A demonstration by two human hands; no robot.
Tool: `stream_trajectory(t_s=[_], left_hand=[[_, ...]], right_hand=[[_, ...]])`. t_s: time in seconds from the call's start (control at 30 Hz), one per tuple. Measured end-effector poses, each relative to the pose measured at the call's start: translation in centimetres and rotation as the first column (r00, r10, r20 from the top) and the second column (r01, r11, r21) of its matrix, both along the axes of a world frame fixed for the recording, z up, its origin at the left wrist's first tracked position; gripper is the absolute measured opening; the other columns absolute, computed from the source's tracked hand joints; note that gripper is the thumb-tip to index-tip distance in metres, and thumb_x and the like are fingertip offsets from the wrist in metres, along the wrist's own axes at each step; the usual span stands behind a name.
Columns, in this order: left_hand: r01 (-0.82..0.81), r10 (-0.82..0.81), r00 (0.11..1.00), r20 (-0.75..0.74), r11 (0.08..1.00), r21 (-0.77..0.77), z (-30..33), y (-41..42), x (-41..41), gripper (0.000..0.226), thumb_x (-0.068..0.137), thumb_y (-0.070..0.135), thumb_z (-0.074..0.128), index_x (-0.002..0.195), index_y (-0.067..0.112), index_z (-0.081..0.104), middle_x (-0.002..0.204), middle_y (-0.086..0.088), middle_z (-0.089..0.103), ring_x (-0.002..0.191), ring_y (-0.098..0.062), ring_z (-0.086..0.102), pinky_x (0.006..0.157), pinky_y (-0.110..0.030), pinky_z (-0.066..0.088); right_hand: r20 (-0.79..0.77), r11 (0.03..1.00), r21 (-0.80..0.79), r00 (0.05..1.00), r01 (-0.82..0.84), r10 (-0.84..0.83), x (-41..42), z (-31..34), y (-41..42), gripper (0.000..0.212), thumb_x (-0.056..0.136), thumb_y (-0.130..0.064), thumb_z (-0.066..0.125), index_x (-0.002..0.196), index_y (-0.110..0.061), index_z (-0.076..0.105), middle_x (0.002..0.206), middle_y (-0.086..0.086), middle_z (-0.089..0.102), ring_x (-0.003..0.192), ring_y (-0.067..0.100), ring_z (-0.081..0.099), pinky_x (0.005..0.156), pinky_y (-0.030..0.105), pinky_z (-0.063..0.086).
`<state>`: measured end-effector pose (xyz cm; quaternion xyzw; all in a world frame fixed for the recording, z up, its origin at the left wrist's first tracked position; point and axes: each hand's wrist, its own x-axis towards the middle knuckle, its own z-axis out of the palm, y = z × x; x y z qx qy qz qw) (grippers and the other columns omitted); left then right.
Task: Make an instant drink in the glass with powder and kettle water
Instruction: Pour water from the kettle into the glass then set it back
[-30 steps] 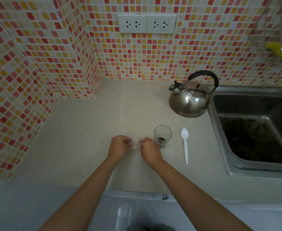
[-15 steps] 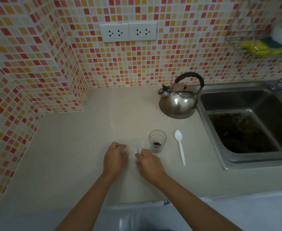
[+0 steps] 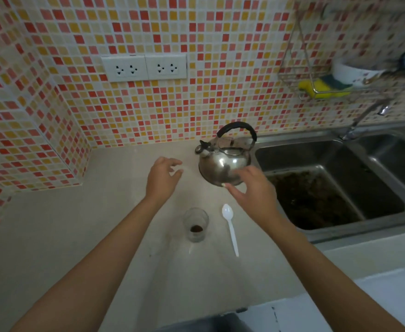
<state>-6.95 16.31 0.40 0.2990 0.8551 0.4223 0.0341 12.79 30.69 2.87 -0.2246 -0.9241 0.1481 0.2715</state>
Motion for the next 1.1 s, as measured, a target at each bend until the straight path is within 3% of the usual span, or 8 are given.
stream_trajectory(t_s=[0.2,0.33,0.47,0.53,0.63,0.77,0.9,1.1], left_hand=[[0.062,-0.063,0.998,-0.002,0.992,-0.110,1.6,7.1,-1.9,0.034,0.089,0.017,0.065,0.123,0.014,0.063,0.124,-0.010,0.058,0.104,-0.025,0.062,0.087,-0.029,0.048],[0.057,-0.058,0.998,0.004,0.976,-0.210,1.5,10.7,-3.2,0.040,0.093,0.018,0.059,0.132,0.013,0.056,0.136,-0.013,0.053,0.120,-0.030,0.055,0.103,-0.042,0.046],[0.035,-0.035,0.999,0.005,0.955,-0.296,1.2,12.8,-3.9,0.040,0.091,0.015,0.060,0.131,0.011,0.058,0.131,-0.015,0.054,0.118,-0.033,0.055,0.105,-0.040,0.044],[0.015,-0.016,1.000,0.001,0.945,-0.326,1.0,13.4,-4.0,0.037,0.090,0.013,0.061,0.127,0.009,0.061,0.127,-0.017,0.055,0.117,-0.035,0.055,0.104,-0.039,0.044],[-0.024,0.024,1.000,-0.004,0.947,-0.321,0.9,13.8,-4.1,0.035,0.089,0.008,0.061,0.123,0.008,0.064,0.118,-0.016,0.059,0.111,-0.033,0.057,0.098,-0.035,0.044],[-0.072,0.082,0.996,0.022,0.954,-0.292,1.2,14.2,-4.0,0.031,0.085,0.002,0.063,0.116,0.005,0.067,0.112,-0.015,0.064,0.104,-0.031,0.061,0.092,-0.034,0.048],[-0.067,0.082,0.996,0.045,0.961,-0.269,1.9,13.6,-3.9,0.031,0.084,0.001,0.065,0.115,0.004,0.068,0.113,-0.015,0.065,0.100,-0.030,0.063,0.092,-0.035,0.052],[-0.021,0.027,0.999,0.046,0.993,-0.119,5.3,10.6,-2.6,0.031,0.081,0.002,0.070,0.112,0.006,0.069,0.109,-0.011,0.066,0.091,-0.022,0.063,0.086,-0.026,0.050]], right_hand=[[0.246,0.999,0.047,0.969,0.007,-0.018,-7.3,1.2,8.5,0.056,0.078,-0.043,0.070,0.127,-0.020,0.051,0.129,0.005,0.053,0.116,0.024,0.053,0.090,0.038,0.053],[0.302,0.981,0.168,0.953,-0.093,0.039,-11.7,0.9,12.4,0.062,0.078,-0.038,0.071,0.132,-0.019,0.047,0.136,0.010,0.048,0.125,0.029,0.045,0.099,0.043,0.044],[0.388,0.953,0.233,0.917,-0.193,0.091,-14.9,0.7,15.5,0.056,0.082,-0.034,0.067,0.132,-0.022,0.046,0.132,0.011,0.050,0.121,0.030,0.044,0.100,0.044,0.038],[0.435,0.956,0.179,0.890,-0.232,0.135,-15.9,0.8,16.6,0.048,0.085,-0.035,0.063,0.130,-0.027,0.049,0.121,0.008,0.055,0.112,0.028,0.050,0.095,0.042,0.039],[0.424,0.965,-0.045,0.870,-0.257,0.252,-16.8,1.4,17.9,0.041,0.082,-0.031,0.069,0.121,-0.029,0.060,0.110,0.003,0.063,0.099,0.024,0.059,0.085,0.037,0.049],[0.367,0.914,-0.285,0.849,-0.287,0.381,-17.2,2.1,18.8,0.038,0.080,-0.016,0.072,0.117,-0.024,0.066,0.117,0.003,0.068,0.106,0.022,0.062,0.093,0.035,0.049],[0.284,0.882,-0.326,0.855,-0.340,0.434,-16.2,2.7,18.3,0.034,0.078,-0.010,0.073,0.109,-0.024,0.071,0.107,0.001,0.072,0.100,0.019,0.064,0.091,0.036,0.052],[0.205,0.877,-0.283,0.868,-0.389,0.451,-13.8,6.7,16.6,0.035,0.075,-0.022,0.077,0.109,-0.028,0.070,0.108,-0.005,0.073,0.099,0.014,0.065,0.090,0.035,0.052]])
